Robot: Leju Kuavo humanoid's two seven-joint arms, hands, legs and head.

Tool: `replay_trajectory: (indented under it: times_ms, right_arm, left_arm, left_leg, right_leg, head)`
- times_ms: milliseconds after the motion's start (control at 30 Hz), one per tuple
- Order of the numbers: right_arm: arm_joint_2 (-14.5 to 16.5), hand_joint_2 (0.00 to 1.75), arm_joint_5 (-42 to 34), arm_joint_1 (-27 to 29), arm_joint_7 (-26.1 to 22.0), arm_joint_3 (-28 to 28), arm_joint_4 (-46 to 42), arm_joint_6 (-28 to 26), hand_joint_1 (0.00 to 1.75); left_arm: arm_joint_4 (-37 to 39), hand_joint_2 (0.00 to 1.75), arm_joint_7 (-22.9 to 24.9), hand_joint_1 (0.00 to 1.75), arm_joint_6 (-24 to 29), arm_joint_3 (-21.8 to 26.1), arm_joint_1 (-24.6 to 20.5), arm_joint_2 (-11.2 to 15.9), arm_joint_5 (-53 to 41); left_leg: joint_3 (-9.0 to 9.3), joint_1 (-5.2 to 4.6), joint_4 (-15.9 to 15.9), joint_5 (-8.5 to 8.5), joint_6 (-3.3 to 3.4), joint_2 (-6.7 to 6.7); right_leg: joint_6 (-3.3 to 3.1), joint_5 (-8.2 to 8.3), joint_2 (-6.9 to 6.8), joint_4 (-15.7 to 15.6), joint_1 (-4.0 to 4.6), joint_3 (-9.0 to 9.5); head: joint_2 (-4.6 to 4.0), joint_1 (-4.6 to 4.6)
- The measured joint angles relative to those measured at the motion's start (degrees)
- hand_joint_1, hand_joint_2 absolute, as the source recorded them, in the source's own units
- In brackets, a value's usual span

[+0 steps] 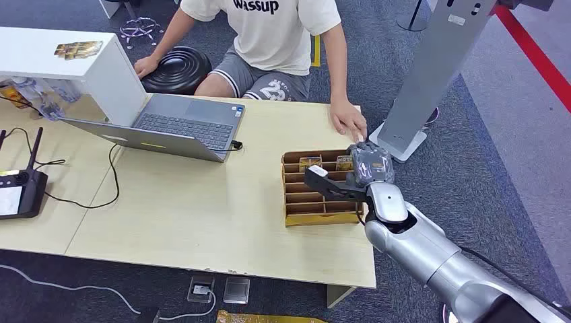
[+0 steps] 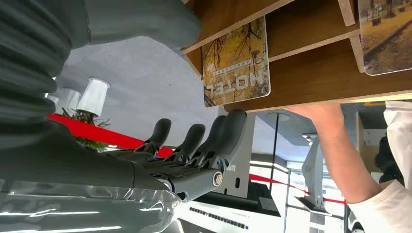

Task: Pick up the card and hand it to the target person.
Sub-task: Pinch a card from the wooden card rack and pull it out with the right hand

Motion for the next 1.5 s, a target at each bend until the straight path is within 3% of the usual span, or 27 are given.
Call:
replay_trajectory:
  times_ms: [333, 533, 767, 1367, 1500]
  right_arm:
    - [0.00, 1.75, 0.00, 0.00, 0.02, 0.08, 0.00, -0.01, 0.74]
    - [-0.02, 1.75, 0.00, 0.05, 0.04, 0.14, 0.00, -0.02, 1.00]
    - [-0.03, 1.75, 0.00, 0.17, 0.07, 0.45, 0.00, -0.01, 1.15]
    - [-0.20, 1.75, 0.04, 0.26, 0.48, 0.45, 0.00, 0.11, 1.24]
    - [-0.35, 1.75, 0.04, 0.31, 0.35, 0.43, 0.00, 0.12, 1.40]
  left_arm:
    - [0.00, 0.00, 0.00, 0.00, 0.00, -0.01, 0.00, 0.00, -0.02]
    - [0.00, 0.00, 0.00, 0.00, 0.00, -0.01, -0.02, 0.00, -0.04]
    - [0.00, 0.00, 0.02, 0.00, -0.10, 0.00, -0.10, 0.00, -0.16]
    - [0.00, 0.00, 0.23, 0.00, -0.26, -0.02, -0.50, 0.01, -0.55]
    - [0.00, 1.75, 0.24, 0.00, -0.19, -0.02, -0.62, 0.02, -0.55]
  left_leg:
    - [0.00, 0.00, 0.00, 0.00, 0.00, 0.00]
    - [0.01, 0.00, 0.00, 0.00, 0.00, 0.00]
    - [0.02, 0.00, 0.00, 0.00, 0.00, 0.00]
    - [0.02, 0.00, 0.00, 0.00, 0.00, 0.01]
    - [0.01, 0.00, 0.00, 0.00, 0.00, 0.00]
  right_leg:
    - [0.00, 0.00, 0.00, 0.00, 0.00, 0.00]
    - [0.00, 0.00, 0.00, 0.00, 0.00, 0.00]
    - [0.00, 0.00, 0.01, 0.00, 0.00, 0.00]
    - [0.00, 0.00, 0.01, 0.00, 0.00, 0.00]
    - [0.00, 0.00, 0.00, 0.00, 0.00, 0.00]
  head:
    - [0.00, 0.00]
    - [0.00, 0.00]
    - [0.00, -0.02]
    - [0.00, -0.01]
    - [0.00, 0.01]
